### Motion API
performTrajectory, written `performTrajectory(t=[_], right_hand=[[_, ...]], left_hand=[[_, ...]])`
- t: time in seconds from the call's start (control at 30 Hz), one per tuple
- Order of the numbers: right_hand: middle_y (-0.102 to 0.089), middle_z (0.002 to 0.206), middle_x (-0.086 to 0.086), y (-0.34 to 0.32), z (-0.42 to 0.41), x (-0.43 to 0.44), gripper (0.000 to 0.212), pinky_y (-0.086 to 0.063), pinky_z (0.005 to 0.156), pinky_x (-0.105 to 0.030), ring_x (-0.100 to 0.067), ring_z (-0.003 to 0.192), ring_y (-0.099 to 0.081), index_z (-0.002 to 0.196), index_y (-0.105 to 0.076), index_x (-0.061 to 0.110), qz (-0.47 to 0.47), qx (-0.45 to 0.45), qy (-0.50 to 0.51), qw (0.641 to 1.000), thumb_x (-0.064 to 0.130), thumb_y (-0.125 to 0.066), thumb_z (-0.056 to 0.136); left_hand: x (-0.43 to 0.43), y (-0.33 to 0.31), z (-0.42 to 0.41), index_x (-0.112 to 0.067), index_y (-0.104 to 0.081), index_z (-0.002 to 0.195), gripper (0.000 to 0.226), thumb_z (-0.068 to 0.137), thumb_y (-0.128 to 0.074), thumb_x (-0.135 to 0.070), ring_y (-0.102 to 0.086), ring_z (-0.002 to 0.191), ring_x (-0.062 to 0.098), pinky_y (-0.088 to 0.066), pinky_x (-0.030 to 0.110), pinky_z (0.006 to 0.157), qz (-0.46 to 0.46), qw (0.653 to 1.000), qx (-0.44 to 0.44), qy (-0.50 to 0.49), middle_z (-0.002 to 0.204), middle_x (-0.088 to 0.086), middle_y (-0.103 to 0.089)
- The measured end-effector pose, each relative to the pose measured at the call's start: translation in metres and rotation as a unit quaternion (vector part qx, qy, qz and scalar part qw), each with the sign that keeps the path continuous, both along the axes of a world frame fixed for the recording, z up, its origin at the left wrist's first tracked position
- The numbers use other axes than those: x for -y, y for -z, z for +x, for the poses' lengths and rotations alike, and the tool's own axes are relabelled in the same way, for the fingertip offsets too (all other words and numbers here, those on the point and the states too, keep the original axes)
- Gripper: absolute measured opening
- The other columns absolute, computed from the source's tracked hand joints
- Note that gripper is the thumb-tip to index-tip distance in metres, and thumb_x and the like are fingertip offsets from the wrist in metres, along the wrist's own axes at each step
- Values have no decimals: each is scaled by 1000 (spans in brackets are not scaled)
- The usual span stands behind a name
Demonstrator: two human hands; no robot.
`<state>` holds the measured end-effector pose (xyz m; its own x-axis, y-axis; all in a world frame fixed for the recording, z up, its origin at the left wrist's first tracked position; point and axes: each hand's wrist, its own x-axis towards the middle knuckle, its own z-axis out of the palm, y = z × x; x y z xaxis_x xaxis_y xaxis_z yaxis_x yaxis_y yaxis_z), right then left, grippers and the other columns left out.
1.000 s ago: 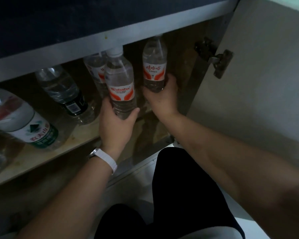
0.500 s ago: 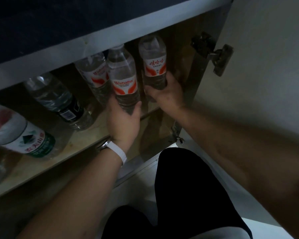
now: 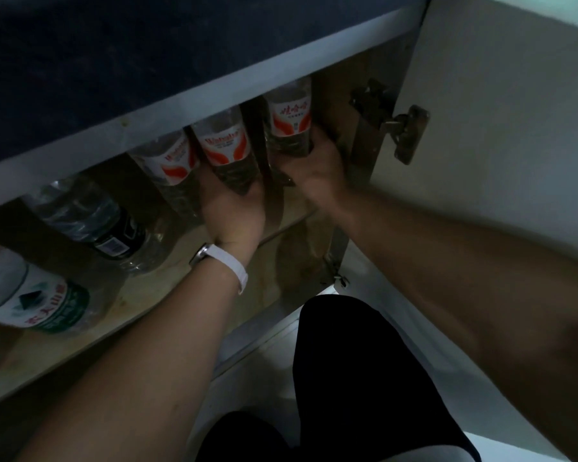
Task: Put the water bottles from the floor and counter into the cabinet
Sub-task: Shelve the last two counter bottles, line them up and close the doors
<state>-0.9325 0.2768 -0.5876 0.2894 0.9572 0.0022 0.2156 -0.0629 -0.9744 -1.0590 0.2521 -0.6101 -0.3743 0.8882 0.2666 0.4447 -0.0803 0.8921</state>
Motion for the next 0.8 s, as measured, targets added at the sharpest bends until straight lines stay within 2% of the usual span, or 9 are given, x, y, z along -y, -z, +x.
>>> performTrajectory(t=[0.07, 0.2, 0.3, 0.37, 0.47, 0.7, 0.8], right_hand=[[-58, 136, -2, 1, 1, -5, 70, -42, 103, -32, -21, 129, -51, 139, -49, 23, -4, 8, 9, 1000, 30, -81, 78], [-54, 141, -2, 6, 2, -12, 71, -38, 102, -27, -21, 132, -48, 141, -47, 23, -16, 24, 3, 1000, 32, -79, 79], [-54, 140, -2, 13, 2, -15, 73, -39, 105, -31, -22, 132, -48, 142, -46, 23, -17, 21, -9, 1000, 32, -80, 78], [-55, 140, -2, 17, 3, -17, 74, -40, 107, -33, -21, 131, -49, 142, -46, 22, -9, 17, -16, 1000, 31, -81, 77], [-54, 142, -2, 19, 5, -18, 75, -37, 102, -24, -19, 132, -47, 143, -45, 21, -1, 17, -17, 1000, 29, -81, 78], [-47, 147, -2, 24, 7, -29, 81, -32, 100, -21, -20, 137, -41, 147, -37, 23, 1, 41, -37, 998, 31, -79, 79], [-48, 147, -2, 25, 8, -29, 81, -33, 98, -18, -19, 136, -42, 149, -35, 22, 1, 34, -41, 999, 29, -78, 80]], left_hand=[[-5, -1, 6, -6, -42, 145, 73, 85, -75, -31, -46, 137, 29, -30, 26, 110, -10, 1000, -18, -15, 147, 14, -49], [-15, 0, 15, -1, -49, 138, 65, 91, -67, -40, -48, 134, 36, -26, 27, 108, -7, 998, -49, -35, 142, 21, -52], [-20, -2, 20, 3, -49, 138, 79, 88, -50, -58, -44, 136, 37, -11, 16, 105, 10, 997, -61, -56, 144, 24, -50], [-21, 0, 22, 5, -47, 140, 76, 89, -57, -52, -41, 138, 38, -8, 17, 104, 8, 994, -81, -68, 145, 26, -47], [-23, 6, 22, 4, -42, 142, 75, 88, -69, -41, -36, 141, 37, -8, 26, 107, -16, 993, -91, -74, 148, 25, -43], [-27, 8, 24, 0, -40, 145, 77, 89, -68, -44, -35, 142, 31, -6, 23, 108, -45, 989, -108, -87, 150, 20, -41], [-26, 6, 26, 0, -40, 144, 76, 87, -71, -41, -34, 142, 34, -12, 31, 113, -52, 988, -116, -88, 149, 22, -41]])
